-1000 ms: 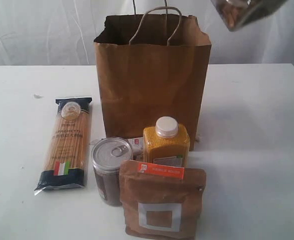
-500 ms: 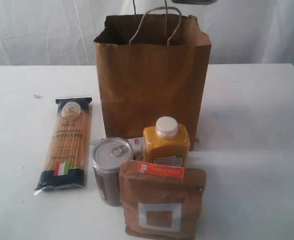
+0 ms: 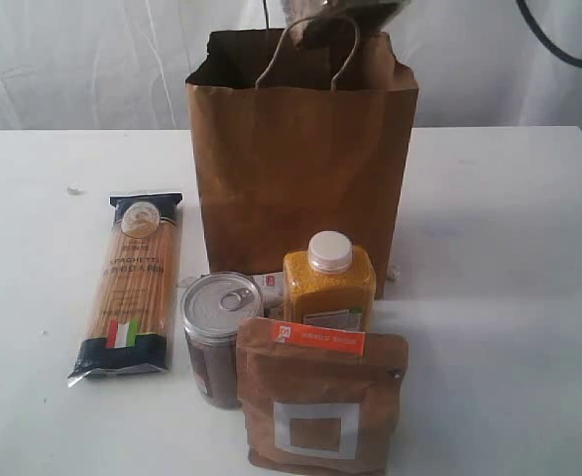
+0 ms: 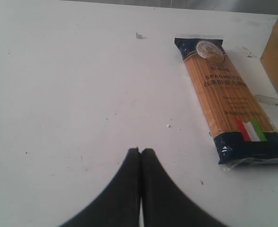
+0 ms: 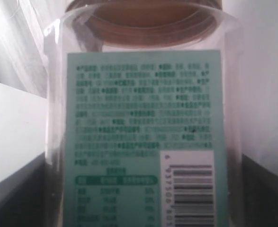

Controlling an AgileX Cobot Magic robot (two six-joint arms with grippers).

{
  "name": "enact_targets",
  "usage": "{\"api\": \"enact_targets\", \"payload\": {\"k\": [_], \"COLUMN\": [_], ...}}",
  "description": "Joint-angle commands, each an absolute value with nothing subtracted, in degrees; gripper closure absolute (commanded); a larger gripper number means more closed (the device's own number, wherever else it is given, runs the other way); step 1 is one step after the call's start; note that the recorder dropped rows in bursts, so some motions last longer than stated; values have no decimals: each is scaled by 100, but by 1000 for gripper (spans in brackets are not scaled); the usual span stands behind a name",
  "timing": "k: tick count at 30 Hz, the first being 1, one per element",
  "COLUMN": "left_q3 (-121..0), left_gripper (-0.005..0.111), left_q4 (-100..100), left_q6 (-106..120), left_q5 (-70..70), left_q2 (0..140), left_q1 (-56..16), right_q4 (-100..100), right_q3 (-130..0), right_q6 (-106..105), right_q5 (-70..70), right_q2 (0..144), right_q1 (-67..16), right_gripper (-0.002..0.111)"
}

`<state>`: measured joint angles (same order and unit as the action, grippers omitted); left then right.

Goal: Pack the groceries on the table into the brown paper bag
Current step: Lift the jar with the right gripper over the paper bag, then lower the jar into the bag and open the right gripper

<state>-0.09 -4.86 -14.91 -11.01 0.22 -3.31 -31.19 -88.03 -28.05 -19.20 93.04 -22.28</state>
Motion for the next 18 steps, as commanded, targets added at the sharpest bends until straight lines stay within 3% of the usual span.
{"api": "enact_targets", "payload": {"k": [1,7,18], "left_q3": [0,0,0], "left_gripper": [107,107,107], "left_q4": [-495,-495,-495], "left_q6": [-1495,-1495,-1495], "left_q5": [-1072,-1072,-1072], "left_q2": [0,0,0], "left_q1": [-366,-366,-366], "right_q4": [-3343,-3343,-3320], "right_q3": [-8852,-8852,-8852], "right_q6": [-2833,-2916,-4052], "right_q5": [-2230,-2502,-3021], "right_q2": [9258,9327,9373], "right_q1": [-2229,-2229,-2229], "right_gripper": [101,101,89]}}
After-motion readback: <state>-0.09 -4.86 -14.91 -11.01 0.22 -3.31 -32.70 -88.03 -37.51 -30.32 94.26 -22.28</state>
